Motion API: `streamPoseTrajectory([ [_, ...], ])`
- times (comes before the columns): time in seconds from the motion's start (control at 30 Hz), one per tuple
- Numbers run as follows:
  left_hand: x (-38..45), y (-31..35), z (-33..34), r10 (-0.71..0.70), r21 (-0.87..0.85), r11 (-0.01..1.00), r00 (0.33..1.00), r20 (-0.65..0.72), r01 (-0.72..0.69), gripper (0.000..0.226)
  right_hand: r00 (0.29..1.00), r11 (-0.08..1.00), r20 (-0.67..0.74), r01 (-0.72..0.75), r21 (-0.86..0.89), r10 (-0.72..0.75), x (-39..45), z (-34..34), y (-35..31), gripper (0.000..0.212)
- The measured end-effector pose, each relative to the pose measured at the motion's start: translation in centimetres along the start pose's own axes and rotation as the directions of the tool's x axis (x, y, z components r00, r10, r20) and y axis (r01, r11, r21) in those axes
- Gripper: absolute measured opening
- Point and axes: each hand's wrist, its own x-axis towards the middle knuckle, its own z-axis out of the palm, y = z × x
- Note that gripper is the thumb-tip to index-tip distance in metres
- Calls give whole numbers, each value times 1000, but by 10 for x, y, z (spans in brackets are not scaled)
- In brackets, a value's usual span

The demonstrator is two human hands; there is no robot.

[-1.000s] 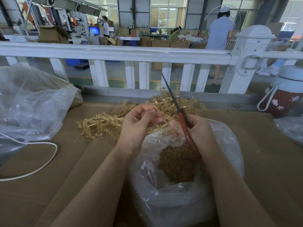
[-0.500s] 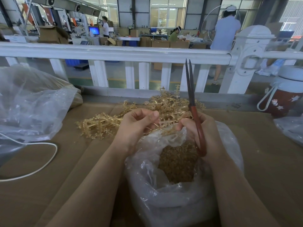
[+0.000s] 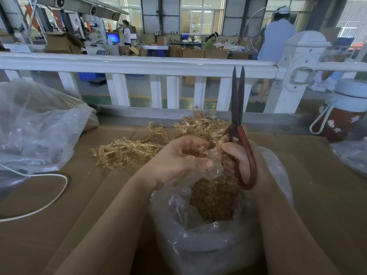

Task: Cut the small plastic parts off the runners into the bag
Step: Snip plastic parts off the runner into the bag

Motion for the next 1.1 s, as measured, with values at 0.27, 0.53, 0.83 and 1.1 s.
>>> streamPoseTrajectory([
  [0.27,-1,-1,9,92,-102,991,992,82,-84,5,1000,998,-2,26,-52,-27,-1,5,2,8],
  [0.53,0,-3,6,138,-175,975,990,-21,-139,7,998,998,55,-2,-57,6,0,3,5,6],
  [0.83,-1,-2,10,33,-177,983,991,-131,-56,17,999,981,-26,21,-192,-27,7,10,10,26],
  [1.1,1,-3,8,51,-275,955,973,-225,-113,13,998,990,-21,53,-134,-57,5,5,11,18],
])
